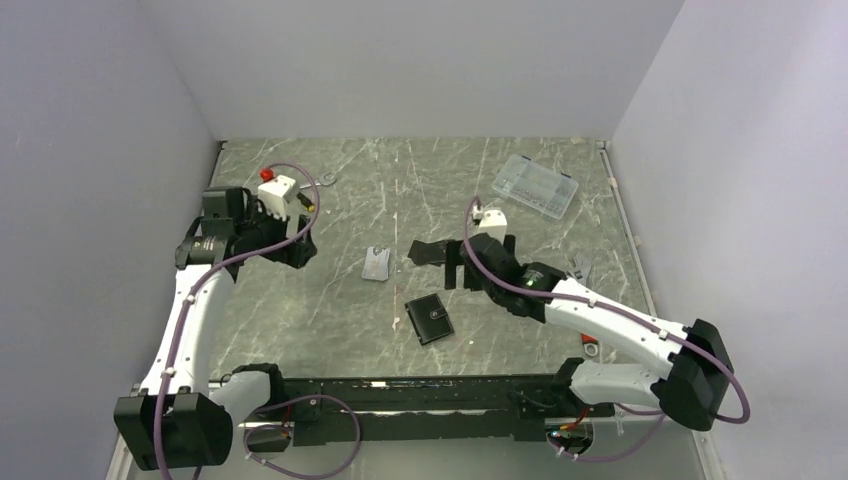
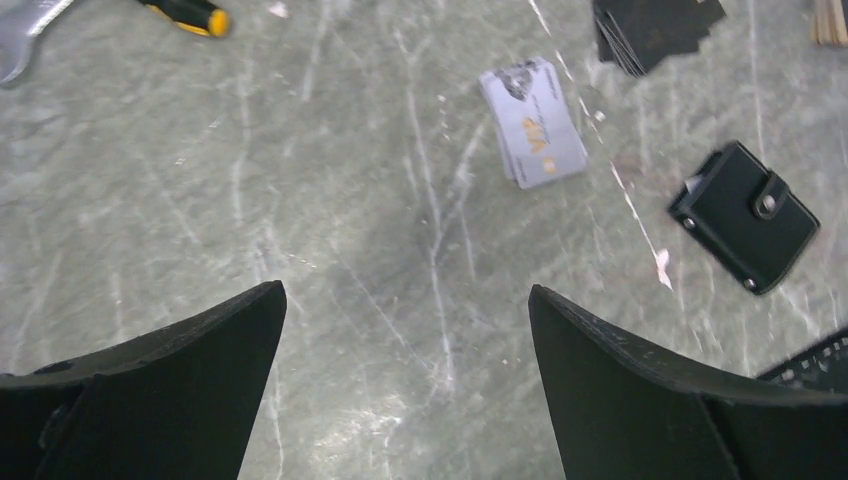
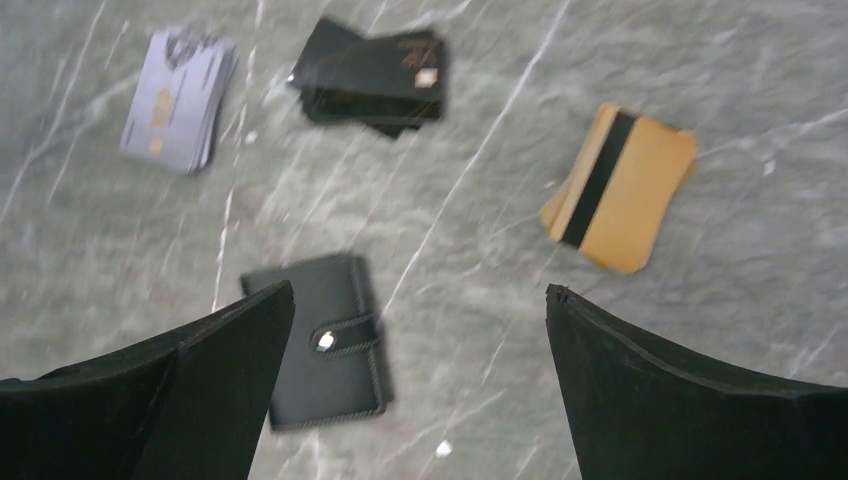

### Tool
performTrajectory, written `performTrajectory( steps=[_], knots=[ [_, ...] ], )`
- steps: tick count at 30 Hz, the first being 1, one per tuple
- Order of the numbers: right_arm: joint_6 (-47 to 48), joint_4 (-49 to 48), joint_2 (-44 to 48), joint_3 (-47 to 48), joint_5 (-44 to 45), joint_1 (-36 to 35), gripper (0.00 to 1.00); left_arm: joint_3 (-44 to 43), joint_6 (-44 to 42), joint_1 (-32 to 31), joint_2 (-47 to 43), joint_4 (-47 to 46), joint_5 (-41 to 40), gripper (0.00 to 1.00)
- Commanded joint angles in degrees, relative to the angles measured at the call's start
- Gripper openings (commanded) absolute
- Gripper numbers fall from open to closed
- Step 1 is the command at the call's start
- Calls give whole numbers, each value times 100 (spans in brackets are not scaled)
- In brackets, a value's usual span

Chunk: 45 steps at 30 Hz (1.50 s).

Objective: Put the credit cards into the card holder
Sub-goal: Pick up the card holder from the center of the board.

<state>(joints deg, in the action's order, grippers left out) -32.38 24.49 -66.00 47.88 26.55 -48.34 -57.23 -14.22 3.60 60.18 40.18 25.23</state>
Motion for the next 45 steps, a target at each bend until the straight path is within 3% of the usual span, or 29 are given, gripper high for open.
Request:
performTrajectory(
  steps=[1, 7, 18, 31, 36, 41, 45],
  knots=[
    [-587, 451, -113, 31, 348, -798, 100, 128, -348, -401, -107, 324, 474, 99],
    [-825, 130, -827, 3, 92, -1325, 100, 570, -235, -1378, -195, 25, 188, 99],
    [-854, -421, -1965, 202, -79, -1409, 90, 1280, 1752, -1880, 254, -1227, 637, 99],
    [-1393, -1648, -1656, -1115, -1429, -1028, 82, 1166, 2384, -2853, 1458, -1858, 967, 99],
    [-1575, -2024, -1364, -1638, -1633, -787, 66, 767, 2318, -3232, 2142, -1840, 953, 99],
    [-1804, -2400, -1099, -2121, -1984, -583, 39, 284, 2204, -3533, 2733, -1646, 942, 98],
    [-1904, -2793, -980, -2472, -2524, -379, 19, 230, 2135, -3537, 2649, -1835, 1004, 96]
  ],
)
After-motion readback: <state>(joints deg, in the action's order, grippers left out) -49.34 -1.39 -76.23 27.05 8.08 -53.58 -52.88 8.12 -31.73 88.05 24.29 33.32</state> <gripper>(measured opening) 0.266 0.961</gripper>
